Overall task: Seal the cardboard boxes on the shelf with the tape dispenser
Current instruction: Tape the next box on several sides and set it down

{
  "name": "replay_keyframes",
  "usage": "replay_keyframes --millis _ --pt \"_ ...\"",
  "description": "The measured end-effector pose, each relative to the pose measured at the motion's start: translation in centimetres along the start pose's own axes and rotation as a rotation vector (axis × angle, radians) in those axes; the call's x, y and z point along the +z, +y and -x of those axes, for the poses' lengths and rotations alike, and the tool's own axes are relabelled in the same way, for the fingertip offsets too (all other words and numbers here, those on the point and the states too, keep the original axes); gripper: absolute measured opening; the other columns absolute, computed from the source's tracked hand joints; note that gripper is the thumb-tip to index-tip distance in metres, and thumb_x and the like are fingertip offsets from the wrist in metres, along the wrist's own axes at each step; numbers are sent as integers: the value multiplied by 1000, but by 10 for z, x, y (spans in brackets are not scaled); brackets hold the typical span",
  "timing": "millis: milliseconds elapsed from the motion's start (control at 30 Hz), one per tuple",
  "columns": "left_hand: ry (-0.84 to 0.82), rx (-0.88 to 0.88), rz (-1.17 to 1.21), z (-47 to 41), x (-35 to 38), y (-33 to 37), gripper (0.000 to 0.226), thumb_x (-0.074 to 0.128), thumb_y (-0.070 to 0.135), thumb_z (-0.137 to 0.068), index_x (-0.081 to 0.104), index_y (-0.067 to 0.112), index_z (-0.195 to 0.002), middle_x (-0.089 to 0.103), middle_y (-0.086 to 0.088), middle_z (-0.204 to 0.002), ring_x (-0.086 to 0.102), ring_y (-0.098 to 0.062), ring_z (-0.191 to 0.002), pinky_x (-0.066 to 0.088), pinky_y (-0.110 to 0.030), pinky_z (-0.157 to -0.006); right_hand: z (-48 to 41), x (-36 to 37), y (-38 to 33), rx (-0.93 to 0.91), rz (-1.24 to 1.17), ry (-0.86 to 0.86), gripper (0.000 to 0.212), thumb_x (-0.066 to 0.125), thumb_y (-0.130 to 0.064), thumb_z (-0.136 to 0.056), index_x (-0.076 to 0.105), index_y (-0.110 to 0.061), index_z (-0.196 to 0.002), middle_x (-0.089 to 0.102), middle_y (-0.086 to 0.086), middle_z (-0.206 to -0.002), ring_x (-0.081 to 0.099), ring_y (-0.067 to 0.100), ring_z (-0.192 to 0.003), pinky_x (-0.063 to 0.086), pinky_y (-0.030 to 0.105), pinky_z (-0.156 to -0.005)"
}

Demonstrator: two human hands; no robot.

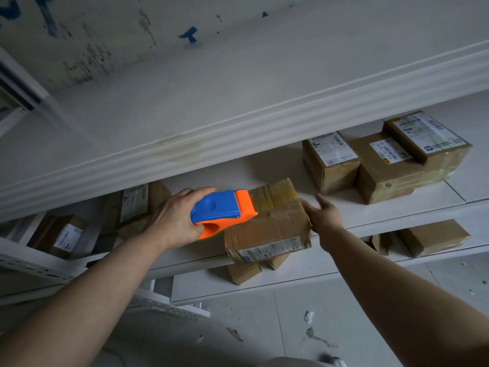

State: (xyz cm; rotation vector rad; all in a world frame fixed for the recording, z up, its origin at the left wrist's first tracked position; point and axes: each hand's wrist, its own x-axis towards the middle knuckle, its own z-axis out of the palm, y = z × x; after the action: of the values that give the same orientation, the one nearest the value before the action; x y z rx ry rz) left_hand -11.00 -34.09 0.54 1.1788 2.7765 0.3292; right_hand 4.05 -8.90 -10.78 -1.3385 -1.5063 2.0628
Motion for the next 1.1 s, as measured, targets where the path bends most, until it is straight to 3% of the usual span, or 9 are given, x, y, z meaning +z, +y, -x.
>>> replay_keyframes --millis 67,167,267,367,467,533,667,867,1100 --pt "-2 -1 3 0 0 -1 80 54 24 -56 40 45 -133 57 4 -118 57 -20 -108 49 -40 -94 0 -2 7 30 4 -15 71 78 -37 -74 47 -28 -137 59 0 -122 63 26 -106 52 47 -93" --pt "-18 18 14 -2 0 -2 81 53 25 -57 39 45 -134 56 6 -118 57 -19 -109 49 -40 -94 2 -7 12 42 96 -37 42 56 -1 -91 53 -15 -131 61 8 -122 63 28 -103 53 46 -92" --pt "-36 33 16 -4 -2 -3 84 55 27 -57 39 42 -137 54 5 -122 55 -19 -112 47 -41 -96 12 -1 -1 -78 89 55 41 40 4 -94 61 -15 -124 63 9 -124 60 20 -106 50 36 -95" --pt "-52 43 14 -5 -5 -2 89 60 27 -57 35 40 -141 51 4 -129 52 -19 -116 46 -41 -97 34 8 -26 -471 441 -12 54 50 -9 -86 52 -26 -137 53 0 -140 48 17 -127 40 33 -106" --pt "-60 58 -5 -6 -4 -1 91 61 29 -56 33 40 -142 51 5 -129 52 -19 -115 47 -39 -96 48 24 -36 -659 1017 -414 103 66 -38 -70 9 -24 -154 10 3 -161 4 15 -149 6 34 -121" --pt "-59 75 -29 -7 -3 -2 92 61 30 -55 32 43 -141 50 6 -128 53 -19 -115 48 -38 -95 48 38 -27 -725 1200 -431 121 70 -56 -72 -12 -18 -152 -1 0 -162 -8 12 -148 -6 42 -120" --pt "-76 71 -84 -9 -4 -11 93 67 15 -63 28 45 -142 46 9 -123 52 -18 -111 50 -39 -90 42 50 -10 -758 1231 -215 131 63 -76 -65 -13 -14 -152 8 -1 -162 5 10 -148 -5 38 -120" --pt "-50 36 26 -2 -7 -46 92 63 3 -64 33 43 -141 48 5 -127 51 -20 -116 47 -43 -95 42 49 -11 -744 1170 -222 140 73 -75 -53 -6 -19 -153 27 -8 -156 18 11 -145 -1 30 -120" --pt "-50 -57 45 31 -18 -111 89 62 -4 -63 42 33 -141 53 2 -123 52 -22 -115 44 -34 -96 42 50 -16 -700 1180 -235 138 75 -73 -53 -7 -25 -152 26 -9 -155 17 10 -145 -2 30 -119"
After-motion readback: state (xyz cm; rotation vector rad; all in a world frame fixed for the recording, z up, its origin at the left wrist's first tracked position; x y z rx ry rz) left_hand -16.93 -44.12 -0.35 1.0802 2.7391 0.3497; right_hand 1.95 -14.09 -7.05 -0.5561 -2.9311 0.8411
